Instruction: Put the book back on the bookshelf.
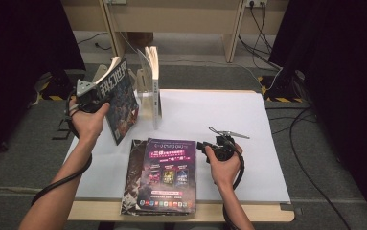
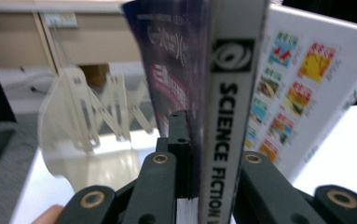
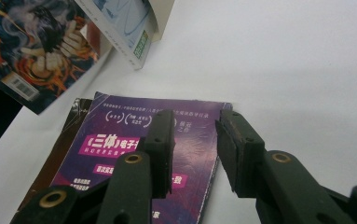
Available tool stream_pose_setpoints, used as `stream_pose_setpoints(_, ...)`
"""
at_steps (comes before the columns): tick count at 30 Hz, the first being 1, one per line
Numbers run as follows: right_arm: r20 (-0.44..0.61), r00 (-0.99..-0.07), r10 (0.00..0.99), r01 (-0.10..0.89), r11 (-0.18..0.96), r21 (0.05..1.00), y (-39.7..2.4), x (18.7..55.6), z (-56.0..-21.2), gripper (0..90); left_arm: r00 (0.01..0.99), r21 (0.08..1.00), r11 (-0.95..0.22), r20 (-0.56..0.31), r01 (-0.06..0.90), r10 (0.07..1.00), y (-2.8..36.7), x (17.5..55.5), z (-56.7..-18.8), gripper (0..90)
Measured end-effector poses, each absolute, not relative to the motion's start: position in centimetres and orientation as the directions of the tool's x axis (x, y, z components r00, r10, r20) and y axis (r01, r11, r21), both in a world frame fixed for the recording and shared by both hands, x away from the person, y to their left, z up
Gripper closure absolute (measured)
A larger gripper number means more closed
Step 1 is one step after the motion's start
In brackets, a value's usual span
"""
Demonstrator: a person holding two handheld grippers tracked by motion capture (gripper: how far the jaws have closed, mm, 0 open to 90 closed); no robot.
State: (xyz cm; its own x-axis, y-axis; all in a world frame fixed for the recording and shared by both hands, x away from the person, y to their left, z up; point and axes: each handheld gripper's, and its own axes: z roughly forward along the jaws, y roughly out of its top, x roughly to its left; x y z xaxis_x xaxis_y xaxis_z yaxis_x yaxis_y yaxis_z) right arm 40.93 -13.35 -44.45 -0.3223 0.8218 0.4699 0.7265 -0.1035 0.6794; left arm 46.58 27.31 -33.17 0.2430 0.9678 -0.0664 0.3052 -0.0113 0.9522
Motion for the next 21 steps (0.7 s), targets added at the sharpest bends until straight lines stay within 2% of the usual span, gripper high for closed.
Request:
stream_pose_setpoints(4, 0.468, -0.323, 0.823, 0.726, -0.102, 0.681, -13.4, 40.9, -44.5, 66.6, 0.218, 0.962, -0.037, -0.023, 0.269, 0.976, 27.3, 46.9, -32.3, 81.9)
stream_pose_setpoints(8, 0.472, -0.318, 0.822, 0.726, -0.109, 0.679, -13.4, 40.9, -44.4, 66.8, 0.21, 0.965, -0.017, -0.04, 0.263, 0.977, 27.5, 47.4, -32.0, 82.0)
stream_pose_setpoints(21, 0.462, -0.326, 0.825, 0.722, -0.098, 0.684, -13.3, 41.0, -44.6, 67.0, 0.178, 0.967, -0.038, -0.008, 0.251, 0.984, 26.5, 51.2, -34.1, 81.8)
